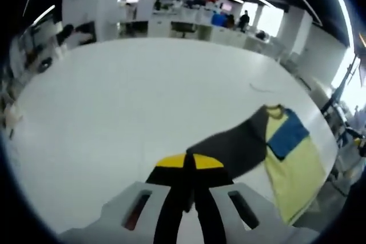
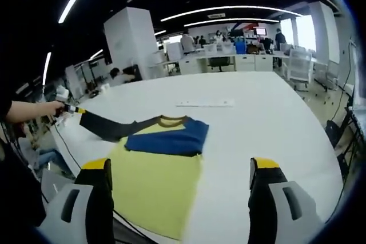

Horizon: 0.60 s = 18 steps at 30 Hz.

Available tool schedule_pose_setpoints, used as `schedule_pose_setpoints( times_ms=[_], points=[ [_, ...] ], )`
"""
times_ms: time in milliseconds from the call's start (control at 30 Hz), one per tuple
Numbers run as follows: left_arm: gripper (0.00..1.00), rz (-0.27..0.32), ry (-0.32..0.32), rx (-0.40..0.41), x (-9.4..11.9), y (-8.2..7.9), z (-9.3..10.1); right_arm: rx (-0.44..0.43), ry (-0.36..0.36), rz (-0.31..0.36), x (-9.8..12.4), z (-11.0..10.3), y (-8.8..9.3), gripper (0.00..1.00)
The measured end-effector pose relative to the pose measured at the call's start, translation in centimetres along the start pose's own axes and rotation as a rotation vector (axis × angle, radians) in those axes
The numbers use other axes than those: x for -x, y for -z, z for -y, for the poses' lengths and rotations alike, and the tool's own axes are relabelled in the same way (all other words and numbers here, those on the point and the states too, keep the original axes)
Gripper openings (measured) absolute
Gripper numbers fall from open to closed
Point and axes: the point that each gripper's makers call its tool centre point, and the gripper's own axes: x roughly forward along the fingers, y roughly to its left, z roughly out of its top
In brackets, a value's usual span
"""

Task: Fold the garment on the visible template until the final outline fits inside the template.

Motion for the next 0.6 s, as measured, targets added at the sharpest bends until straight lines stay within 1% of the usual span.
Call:
schedule_pose_setpoints(
  times_ms=[200,300,400,500,600],
  points=[
    [0.00,0.021,0.014,0.000,1.2,-1.5,1.6,-0.012,-0.012,0.009,0.6,0.1,0.4,1.00],
    [0.00,0.027,0.012,-0.004,1.7,-2.0,2.1,-0.015,-0.021,0.013,0.8,0.0,0.7,1.00],
    [0.00,0.038,0.026,0.006,2.3,-2.7,3.4,-0.016,-0.030,0.013,1.0,-0.2,1.0,1.00],
    [0.00,0.049,0.037,-0.018,3.0,-3.6,5.0,-0.020,-0.037,0.019,1.3,-0.2,1.3,1.00],
    [0.00,0.057,0.046,-0.028,3.5,-4.0,5.9,-0.024,-0.038,0.024,1.7,-0.2,1.4,1.00]
  ],
)
